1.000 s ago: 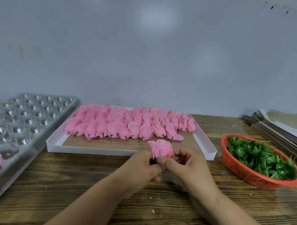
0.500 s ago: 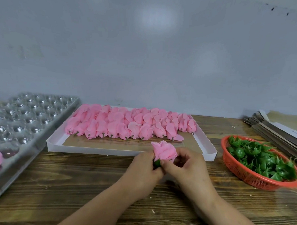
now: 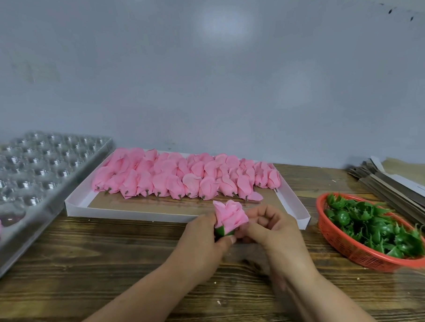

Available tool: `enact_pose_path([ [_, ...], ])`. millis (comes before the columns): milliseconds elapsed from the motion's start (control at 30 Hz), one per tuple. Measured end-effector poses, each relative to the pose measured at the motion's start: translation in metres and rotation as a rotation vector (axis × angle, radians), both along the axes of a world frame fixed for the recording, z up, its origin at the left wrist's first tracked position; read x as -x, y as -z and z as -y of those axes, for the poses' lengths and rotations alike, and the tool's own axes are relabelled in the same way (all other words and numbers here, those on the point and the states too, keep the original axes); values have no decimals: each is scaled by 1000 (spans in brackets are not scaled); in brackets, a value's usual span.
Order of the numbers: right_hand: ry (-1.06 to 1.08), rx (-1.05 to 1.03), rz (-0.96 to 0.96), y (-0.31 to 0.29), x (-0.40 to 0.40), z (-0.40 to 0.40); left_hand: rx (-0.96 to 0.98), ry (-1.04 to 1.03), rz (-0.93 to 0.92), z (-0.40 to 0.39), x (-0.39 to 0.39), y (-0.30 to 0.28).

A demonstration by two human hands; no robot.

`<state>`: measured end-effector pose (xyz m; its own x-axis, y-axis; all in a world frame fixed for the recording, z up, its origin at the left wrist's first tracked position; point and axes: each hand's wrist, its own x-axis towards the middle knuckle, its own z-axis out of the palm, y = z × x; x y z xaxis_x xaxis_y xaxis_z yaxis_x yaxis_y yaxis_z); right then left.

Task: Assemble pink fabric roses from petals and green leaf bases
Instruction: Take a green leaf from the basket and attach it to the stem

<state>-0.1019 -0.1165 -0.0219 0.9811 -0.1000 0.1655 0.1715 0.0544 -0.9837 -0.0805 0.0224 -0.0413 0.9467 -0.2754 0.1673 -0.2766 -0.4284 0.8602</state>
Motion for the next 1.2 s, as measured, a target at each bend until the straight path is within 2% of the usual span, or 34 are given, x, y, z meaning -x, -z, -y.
enact_pose_path([
  [167, -20, 337, 130, -7, 0, 6, 50, 26, -72, 0, -1, 0],
  [233, -11, 402, 143, -8, 0, 5, 88, 43, -101, 0, -1, 1],
  [367, -10, 326, 117, -8, -1, 5, 106, 51, -103, 0, 1, 2],
  [567, -24, 288, 94, 1, 1, -3, 69, 37, 31, -1, 2, -1],
  [667, 3, 260, 15, 4, 0, -5, 39, 3, 109, 0, 3, -4],
  [833, -90, 230, 2, 1, 4, -6, -42, 40, 171, 1, 5, -3],
  [933, -94, 328, 41, -2, 4, -2, 33, 106, 69, 1, 4, -4],
  [1067, -296, 385, 94, -14, 7, 7, 258, 310, -204, -9, 1, -13],
  [1133, -423, 370, 83, -18, 9, 11, 240, 426, -282, -14, 2, -17],
  [1200, -448, 430, 79, -19, 9, 13, 199, 491, -302, -15, 5, -18],
])
